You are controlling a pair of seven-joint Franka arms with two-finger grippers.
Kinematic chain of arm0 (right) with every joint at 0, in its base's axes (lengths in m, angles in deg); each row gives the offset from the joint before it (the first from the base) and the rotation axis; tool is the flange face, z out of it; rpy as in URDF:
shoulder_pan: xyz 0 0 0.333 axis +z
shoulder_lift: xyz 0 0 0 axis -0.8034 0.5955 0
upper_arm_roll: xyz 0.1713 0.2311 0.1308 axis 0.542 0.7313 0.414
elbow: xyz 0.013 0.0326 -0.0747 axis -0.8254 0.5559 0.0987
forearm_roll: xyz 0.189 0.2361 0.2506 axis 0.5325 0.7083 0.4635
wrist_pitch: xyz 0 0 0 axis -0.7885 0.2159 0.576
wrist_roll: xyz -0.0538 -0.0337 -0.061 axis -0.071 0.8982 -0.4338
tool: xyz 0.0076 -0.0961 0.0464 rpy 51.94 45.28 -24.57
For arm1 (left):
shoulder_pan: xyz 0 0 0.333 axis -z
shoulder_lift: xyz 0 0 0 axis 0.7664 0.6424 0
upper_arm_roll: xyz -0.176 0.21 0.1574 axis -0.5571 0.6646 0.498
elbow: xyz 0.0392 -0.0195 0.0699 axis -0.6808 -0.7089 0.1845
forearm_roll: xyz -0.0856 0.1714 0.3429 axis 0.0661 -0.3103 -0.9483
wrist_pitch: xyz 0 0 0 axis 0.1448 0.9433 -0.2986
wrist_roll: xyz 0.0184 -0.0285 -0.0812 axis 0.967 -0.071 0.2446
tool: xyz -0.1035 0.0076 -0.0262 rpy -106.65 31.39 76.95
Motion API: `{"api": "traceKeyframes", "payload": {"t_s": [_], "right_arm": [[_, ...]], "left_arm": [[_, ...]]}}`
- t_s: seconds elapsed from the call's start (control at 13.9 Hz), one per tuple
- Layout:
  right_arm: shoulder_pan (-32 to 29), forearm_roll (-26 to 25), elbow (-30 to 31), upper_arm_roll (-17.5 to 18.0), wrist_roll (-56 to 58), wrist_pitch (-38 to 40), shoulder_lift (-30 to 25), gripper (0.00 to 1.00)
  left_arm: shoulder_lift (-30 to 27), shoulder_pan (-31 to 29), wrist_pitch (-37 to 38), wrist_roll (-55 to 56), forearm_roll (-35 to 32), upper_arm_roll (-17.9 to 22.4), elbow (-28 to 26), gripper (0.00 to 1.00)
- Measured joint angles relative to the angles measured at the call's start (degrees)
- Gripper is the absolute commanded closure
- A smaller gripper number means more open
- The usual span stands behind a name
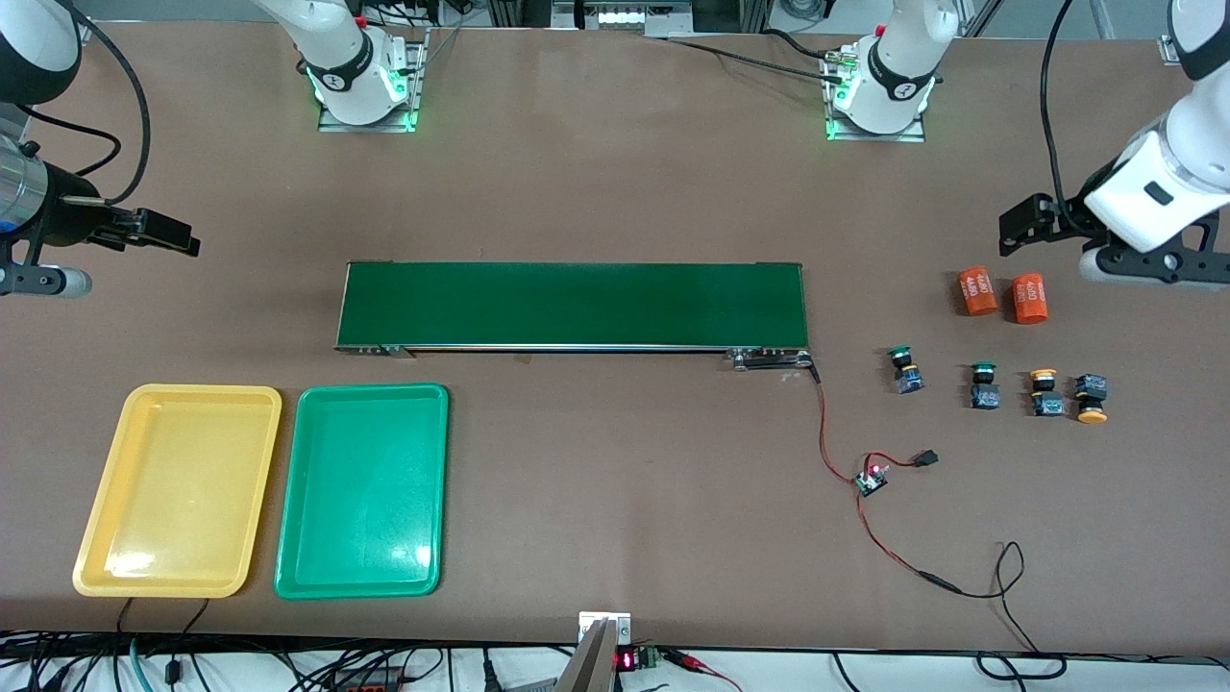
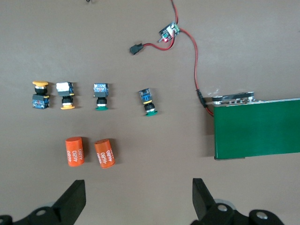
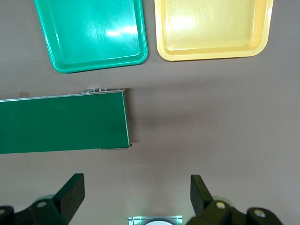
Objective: Sort buttons by color to trays
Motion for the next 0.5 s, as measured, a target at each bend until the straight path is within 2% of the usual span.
{"api": "traceKeyframes", "payload": {"t_s": [0.29, 0.5], "right_arm": [[0.02, 0.03, 0.73, 0.00, 0.01, -0.04, -0.04, 0.00], [0.04, 0.03, 3.56, 0.00, 0.02, -1.69, -1.05, 0.00]], "left_arm": [[5.80, -2.03, 1.23, -0.06, 0.00, 0.25, 0.45, 0.00], [9.66, -3.12, 0.75, 0.00, -0.08, 0.32, -0.48, 0.00]]}}
